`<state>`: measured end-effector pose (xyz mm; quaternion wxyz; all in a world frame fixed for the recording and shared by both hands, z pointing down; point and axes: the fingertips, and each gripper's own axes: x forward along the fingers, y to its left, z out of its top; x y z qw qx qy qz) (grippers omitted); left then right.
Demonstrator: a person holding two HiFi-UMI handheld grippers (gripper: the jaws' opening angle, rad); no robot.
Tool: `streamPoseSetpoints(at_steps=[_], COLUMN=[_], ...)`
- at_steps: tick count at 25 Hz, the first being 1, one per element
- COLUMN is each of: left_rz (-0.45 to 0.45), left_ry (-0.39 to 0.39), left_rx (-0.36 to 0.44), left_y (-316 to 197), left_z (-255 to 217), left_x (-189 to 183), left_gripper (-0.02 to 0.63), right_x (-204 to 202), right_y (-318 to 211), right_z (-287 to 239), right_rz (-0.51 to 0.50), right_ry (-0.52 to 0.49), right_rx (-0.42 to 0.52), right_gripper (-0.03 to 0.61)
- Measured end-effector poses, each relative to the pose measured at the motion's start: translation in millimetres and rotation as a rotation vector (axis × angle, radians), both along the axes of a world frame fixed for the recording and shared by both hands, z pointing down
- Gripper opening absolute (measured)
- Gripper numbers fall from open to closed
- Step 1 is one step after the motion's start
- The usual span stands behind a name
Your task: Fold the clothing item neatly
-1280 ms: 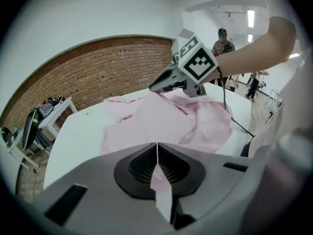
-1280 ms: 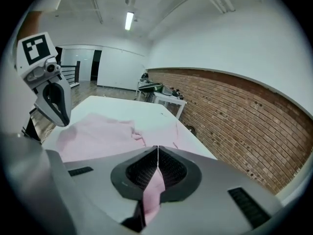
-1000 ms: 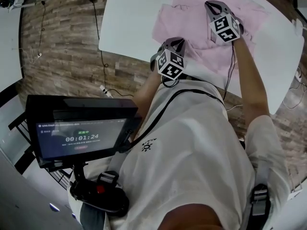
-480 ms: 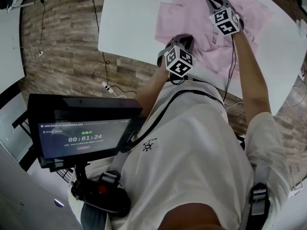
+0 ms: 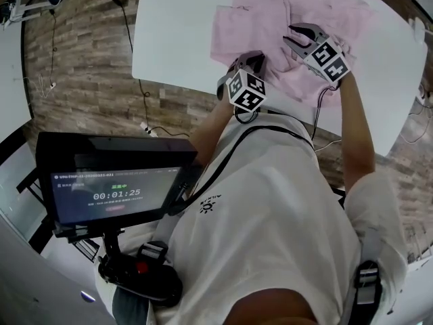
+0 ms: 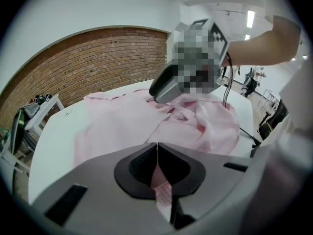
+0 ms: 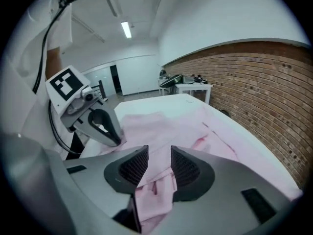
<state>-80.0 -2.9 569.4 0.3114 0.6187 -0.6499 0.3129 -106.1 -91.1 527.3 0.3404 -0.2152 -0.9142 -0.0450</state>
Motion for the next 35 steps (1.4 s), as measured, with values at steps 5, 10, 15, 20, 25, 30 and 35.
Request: streamPoseSetpoints(at_steps=[5, 10, 15, 20, 25, 30, 35], left_rz=[-0.039, -0.038, -0.029, -0.028, -0.018, 0.000, -0.006], left_ry=[0.010, 0.050, 0.055, 0.057, 0.069, 0.082, 0.087], left_rx=[-0.011, 0.003, 0.001, 0.002, -0.023, -0.052, -0.038], left_y=[5.3, -3.3, -3.4, -3.1, -1.1, 4.1, 2.7], left_z=[8.6, 10.7, 11.6, 10.6, 15.2, 21.9, 17.9], left_x=[-4.9, -1.8, 0.3, 1.3, 3.6, 9.1, 9.8], left_gripper=[0.005, 0.005, 0.005, 0.005, 0.005, 0.005, 0.005], right_x=[6.5, 2.4, -1.8, -2.1, -6.4, -20.4, -48.4], right_y=[39.4, 56.7, 46.7, 30.4, 10.7, -8.4, -28.4], right_z=[10.7, 29.0, 34.1, 11.8, -0.3, -17.5, -20.6], right_rz=[-0.123, -0.215, -0.210, -0.203, -0.176, -0.106, -0.120], right_ry=[0.017, 0.048, 0.062, 0.050, 0.069, 0.018, -0.078], right_rx=[0.046, 0.170, 0.227, 0.222, 0.156, 0.162, 0.390], right_gripper=[0.127, 0.126, 0.039, 0.035, 0.035, 0.035, 0.031])
